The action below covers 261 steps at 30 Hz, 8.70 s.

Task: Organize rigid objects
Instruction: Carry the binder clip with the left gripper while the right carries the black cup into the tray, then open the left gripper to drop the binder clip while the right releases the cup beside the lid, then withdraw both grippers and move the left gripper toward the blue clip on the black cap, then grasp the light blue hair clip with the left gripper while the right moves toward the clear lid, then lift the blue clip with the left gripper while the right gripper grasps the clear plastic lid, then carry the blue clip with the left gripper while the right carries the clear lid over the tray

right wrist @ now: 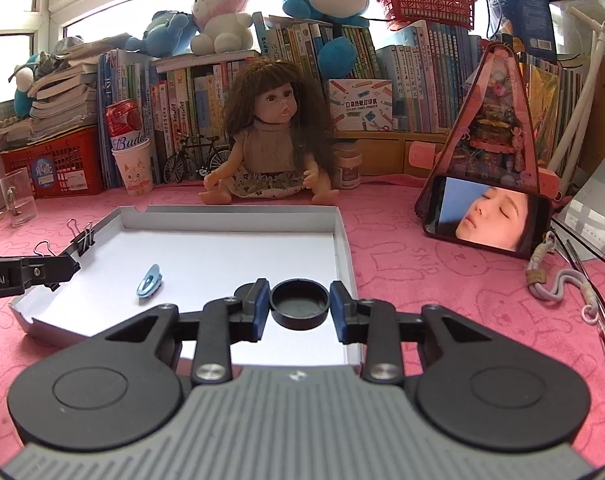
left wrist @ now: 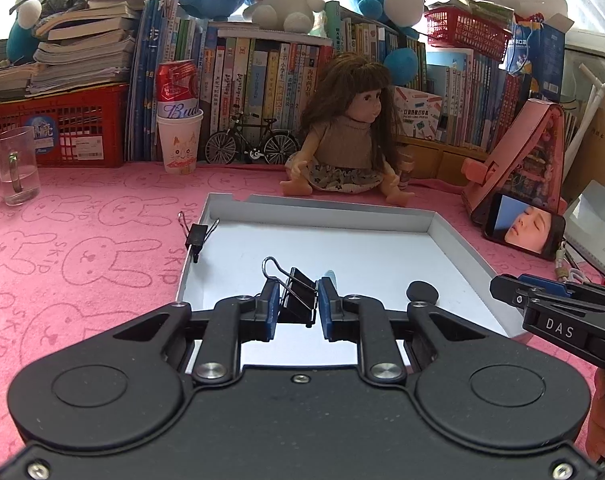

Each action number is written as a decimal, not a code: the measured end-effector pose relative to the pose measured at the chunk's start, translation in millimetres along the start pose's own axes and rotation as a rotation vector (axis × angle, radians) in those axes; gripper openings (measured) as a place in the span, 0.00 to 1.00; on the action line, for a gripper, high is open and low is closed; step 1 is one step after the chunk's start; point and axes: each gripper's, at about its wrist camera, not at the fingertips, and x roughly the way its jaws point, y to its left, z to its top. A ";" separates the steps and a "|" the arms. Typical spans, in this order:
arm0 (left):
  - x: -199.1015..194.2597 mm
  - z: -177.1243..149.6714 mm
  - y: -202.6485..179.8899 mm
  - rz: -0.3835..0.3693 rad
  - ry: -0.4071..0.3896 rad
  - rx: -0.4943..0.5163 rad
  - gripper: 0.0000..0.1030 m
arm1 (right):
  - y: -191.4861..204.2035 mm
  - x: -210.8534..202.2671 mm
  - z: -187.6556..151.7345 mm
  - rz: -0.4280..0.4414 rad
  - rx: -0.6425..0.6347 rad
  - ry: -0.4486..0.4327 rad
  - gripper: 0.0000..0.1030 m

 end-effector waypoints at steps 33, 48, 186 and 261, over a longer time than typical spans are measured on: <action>87.7 9.9 0.1 0.011 0.121 0.010 0.19 | 2.3 75.3 7.6 -0.005 0.021 0.164 0.37; 91.4 8.0 -2.1 0.013 0.129 0.016 0.18 | 2.0 77.5 8.4 -0.001 0.020 0.164 0.40; -68.7 -95.8 -24.9 -0.205 0.053 0.175 0.14 | 7.0 -77.2 -76.6 0.179 -0.008 -0.024 0.45; -48.9 -26.7 -13.1 -0.090 -0.065 0.075 0.14 | 8.0 -56.5 -30.1 0.079 -0.044 -0.062 0.33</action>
